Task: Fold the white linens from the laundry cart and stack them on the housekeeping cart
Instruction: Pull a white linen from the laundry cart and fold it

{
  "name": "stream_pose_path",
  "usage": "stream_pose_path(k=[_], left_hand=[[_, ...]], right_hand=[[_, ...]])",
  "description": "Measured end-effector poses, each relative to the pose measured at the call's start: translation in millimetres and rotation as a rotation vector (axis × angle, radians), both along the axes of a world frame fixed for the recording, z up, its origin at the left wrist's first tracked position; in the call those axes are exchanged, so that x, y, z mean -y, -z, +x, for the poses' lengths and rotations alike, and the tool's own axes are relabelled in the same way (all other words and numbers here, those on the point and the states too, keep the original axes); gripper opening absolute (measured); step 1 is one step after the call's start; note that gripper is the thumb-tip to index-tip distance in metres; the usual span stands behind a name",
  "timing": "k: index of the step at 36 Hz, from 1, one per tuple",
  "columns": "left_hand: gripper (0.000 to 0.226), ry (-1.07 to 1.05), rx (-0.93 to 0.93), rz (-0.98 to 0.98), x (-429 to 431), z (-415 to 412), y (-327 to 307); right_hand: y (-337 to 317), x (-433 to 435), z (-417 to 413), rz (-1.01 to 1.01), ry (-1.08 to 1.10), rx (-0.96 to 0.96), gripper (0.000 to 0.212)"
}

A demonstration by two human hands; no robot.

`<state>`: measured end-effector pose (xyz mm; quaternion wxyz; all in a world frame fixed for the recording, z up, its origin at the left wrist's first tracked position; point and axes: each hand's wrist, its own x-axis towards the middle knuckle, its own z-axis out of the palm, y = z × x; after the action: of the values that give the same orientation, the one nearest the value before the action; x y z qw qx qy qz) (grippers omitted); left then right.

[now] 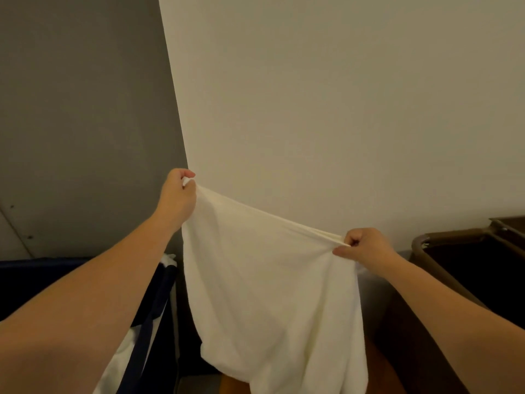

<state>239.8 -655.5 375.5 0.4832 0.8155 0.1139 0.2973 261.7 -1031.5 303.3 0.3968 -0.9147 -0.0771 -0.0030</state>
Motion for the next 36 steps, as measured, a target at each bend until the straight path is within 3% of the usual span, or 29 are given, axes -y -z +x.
stream_pose_path(k=[11, 20, 24, 31, 36], left_hand=[[0.015, -0.012, 0.069, -0.101, -32.3, -8.6, 7.3], [0.009, -0.004, 0.005, 0.046, -35.7, -14.3, 8.4], [0.019, 0.108, -0.060, 0.159, -22.8, -16.4, 7.5], [0.032, 0.470, -0.292, 0.357, 51.1, -21.6, 11.1], [0.074, 0.537, -0.363, 0.493, 105.0, -13.4, 24.4]], right_hand=[[-4.2, -22.7, -11.3, 0.269, 0.021, -0.019, 0.015], [-8.2, -46.0, -16.4, 0.407, 0.122, -0.012, 0.005], [-15.2, -52.9, -19.1, 0.476, 0.153, 0.003, 0.004], [-29.4, -68.9, -9.8, 0.328, 0.017, 0.023, 0.005], [-34.1, -73.8, -4.7, 0.236, -0.058, 0.062, 0.001]])
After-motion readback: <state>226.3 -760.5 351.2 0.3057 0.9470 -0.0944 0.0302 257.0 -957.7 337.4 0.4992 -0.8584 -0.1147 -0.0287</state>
